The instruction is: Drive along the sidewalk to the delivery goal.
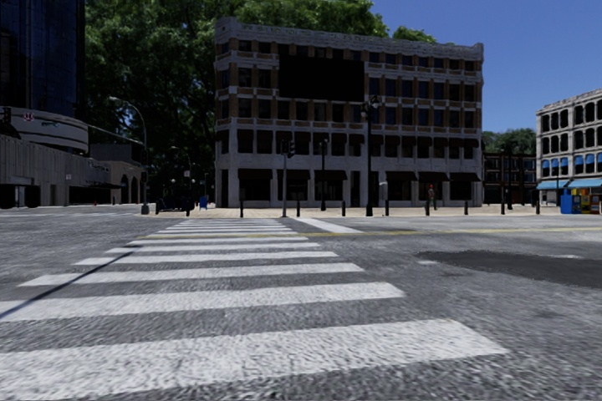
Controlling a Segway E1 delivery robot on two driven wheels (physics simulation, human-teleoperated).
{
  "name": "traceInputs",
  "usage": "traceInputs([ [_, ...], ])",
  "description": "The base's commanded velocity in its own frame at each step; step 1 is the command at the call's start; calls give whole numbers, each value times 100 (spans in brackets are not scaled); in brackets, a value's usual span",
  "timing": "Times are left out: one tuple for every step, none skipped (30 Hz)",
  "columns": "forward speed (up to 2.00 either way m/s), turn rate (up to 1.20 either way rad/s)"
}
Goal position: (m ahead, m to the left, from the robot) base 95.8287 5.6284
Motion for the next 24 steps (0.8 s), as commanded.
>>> traceInputs([
  [200,52],
  [197,50],
  [186,50],
  [170,48],
  [170,48],
  [159,47],
  [152,45],
  [150,43],
  [149,42],
  [149,42],
  [149,41],
  [149,39],
  [149,24],
  [149,0],
  [149,0],
  [149,0],
  [149,0],
  [149,0],
  [149,0],
  [149,0],
  [149,0],
  [149,0],
  [149,0],
  [149,0],
])
